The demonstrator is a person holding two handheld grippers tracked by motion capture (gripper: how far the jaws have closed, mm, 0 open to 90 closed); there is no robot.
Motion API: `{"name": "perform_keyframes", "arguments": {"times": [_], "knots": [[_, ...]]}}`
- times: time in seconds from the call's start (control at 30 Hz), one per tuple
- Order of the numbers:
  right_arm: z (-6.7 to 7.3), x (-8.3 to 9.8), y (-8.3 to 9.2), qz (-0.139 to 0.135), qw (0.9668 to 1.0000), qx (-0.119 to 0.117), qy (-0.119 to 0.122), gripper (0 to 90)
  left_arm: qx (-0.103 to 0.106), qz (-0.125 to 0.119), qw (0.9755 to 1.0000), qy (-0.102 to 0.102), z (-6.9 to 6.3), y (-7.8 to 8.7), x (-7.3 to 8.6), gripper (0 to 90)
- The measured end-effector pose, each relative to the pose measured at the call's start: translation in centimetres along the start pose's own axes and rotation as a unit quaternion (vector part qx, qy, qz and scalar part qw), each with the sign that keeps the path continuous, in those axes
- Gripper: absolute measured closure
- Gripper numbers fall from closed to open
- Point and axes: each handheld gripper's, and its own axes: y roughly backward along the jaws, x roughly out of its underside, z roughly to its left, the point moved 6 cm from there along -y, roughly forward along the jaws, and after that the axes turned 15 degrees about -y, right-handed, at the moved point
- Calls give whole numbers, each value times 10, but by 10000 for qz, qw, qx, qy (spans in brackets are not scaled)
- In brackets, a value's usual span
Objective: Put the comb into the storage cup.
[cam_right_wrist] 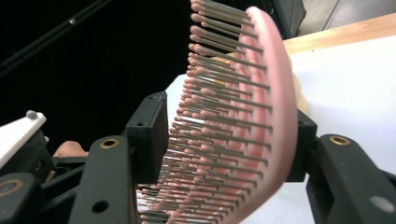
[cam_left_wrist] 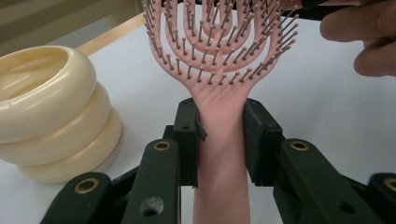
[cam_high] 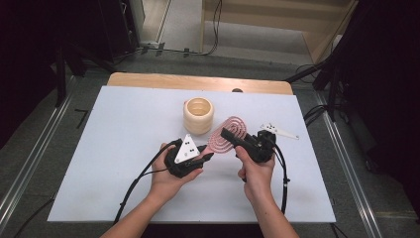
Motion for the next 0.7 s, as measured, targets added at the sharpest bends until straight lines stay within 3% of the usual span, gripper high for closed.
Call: {"name": "perform_keyframes", "arguments": {"times": [0.23,0.4,0.57,0.7], "knots": [[2,3,-6,15,9998,-140,-136,453,-66,-25,10000,-27,1,2,-1,700],[3,4,-7,15,9996,-241,-156,544,-87,-84,9999,44,2,0,-1,700],[5,3,-5,26,9980,-529,-333,605,-19,-144,9999,94,0,0,0,698],[10,4,-3,27,9984,-548,-100,614,55,-165,9998,124,0,1,1,688]]}}
